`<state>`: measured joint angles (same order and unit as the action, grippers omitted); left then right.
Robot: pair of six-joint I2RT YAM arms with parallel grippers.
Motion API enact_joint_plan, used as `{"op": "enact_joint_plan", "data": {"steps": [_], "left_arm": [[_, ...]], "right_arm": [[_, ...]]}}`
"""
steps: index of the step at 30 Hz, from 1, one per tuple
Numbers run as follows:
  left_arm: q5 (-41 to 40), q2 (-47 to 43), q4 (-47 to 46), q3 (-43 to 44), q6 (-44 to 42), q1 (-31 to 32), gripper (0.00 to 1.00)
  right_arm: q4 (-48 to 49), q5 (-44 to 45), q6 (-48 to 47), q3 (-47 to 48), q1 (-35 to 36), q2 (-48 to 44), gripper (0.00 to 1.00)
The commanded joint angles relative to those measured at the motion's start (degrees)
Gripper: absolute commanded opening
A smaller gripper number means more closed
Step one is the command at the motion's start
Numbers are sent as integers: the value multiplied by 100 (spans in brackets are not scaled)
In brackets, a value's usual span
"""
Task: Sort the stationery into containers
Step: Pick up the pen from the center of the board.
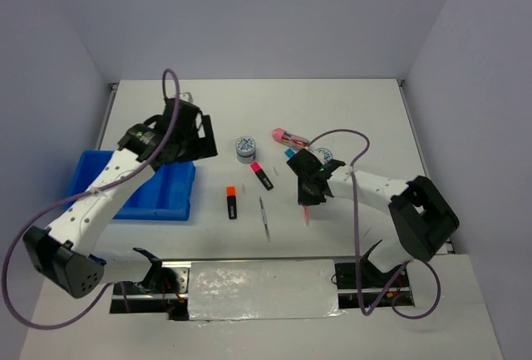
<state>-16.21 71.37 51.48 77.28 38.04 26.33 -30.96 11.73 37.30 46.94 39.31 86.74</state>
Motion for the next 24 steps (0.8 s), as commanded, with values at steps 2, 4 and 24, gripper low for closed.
{"op": "enact_joint_plan", "data": {"steps": [2,4,24], "left_arm": [[-181,648,-42,-63,888,724,99],[-181,903,-173,-98,1247,1014,97],[-647,3734,-1009,446,1996,2008,59]], "right_arm": [[-681,75,-135,656,-11,-1497,0],[-1235,119,-205,886,-11,-1887,0],[-2529,-276,-900,1397,-20,-3664,0]]}}
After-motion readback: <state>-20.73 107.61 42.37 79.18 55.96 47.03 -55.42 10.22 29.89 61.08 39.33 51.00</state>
